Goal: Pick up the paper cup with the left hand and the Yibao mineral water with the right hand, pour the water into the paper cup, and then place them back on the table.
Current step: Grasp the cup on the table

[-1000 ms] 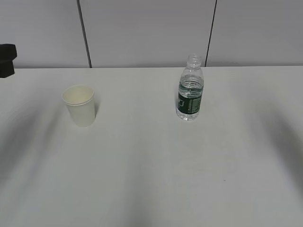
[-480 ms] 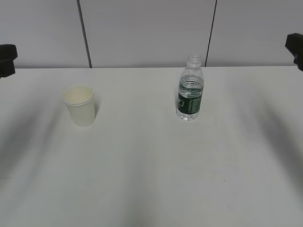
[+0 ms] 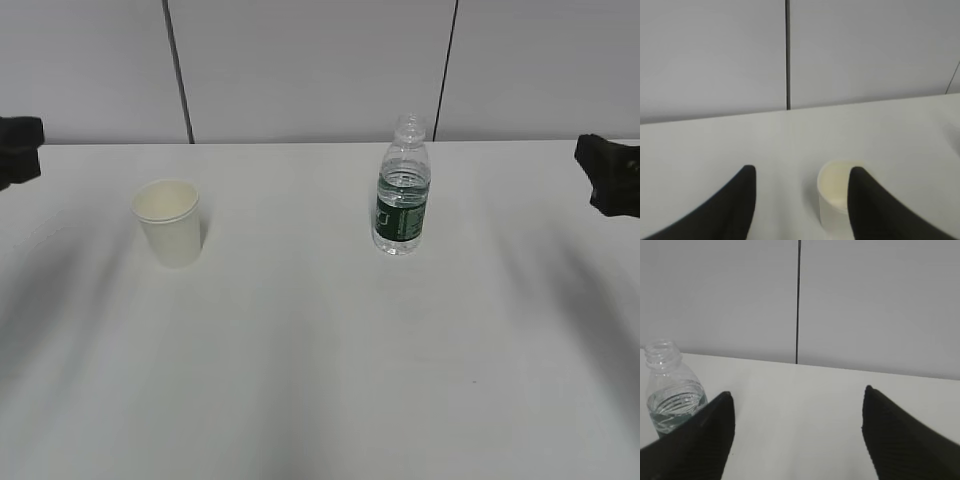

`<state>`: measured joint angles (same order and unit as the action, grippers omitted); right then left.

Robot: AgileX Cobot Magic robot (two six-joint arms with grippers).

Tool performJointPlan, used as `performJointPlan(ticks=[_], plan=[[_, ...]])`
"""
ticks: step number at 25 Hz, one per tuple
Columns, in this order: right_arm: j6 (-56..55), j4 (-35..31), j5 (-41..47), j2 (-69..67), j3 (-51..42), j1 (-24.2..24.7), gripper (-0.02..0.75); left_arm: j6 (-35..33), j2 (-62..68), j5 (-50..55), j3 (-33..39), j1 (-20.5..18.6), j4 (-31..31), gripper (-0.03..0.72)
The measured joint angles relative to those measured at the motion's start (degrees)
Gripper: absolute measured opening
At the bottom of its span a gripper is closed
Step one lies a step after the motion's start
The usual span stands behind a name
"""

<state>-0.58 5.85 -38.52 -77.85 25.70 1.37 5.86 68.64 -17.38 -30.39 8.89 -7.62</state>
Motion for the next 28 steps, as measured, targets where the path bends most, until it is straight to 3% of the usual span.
performJointPlan(ticks=[7, 17, 28], plan=[[0.00, 0.00, -5.94, -2.58, -2.99, 0.00, 0.585, 0.00, 4.50, -3.89, 2.82, 0.00, 0.11, 0.370], [0.00, 0.00, -9.22, -2.91, -3.20, 0.00, 0.584, 0.00, 13.16, -22.21, 9.98, -0.02, 4.75, 0.370], [0.00, 0.00, -14.32, -3.04, -3.20, 0.00, 0.585, 0.00, 24.99, -42.39, 12.39, 0.21, -3.12, 0.370]])
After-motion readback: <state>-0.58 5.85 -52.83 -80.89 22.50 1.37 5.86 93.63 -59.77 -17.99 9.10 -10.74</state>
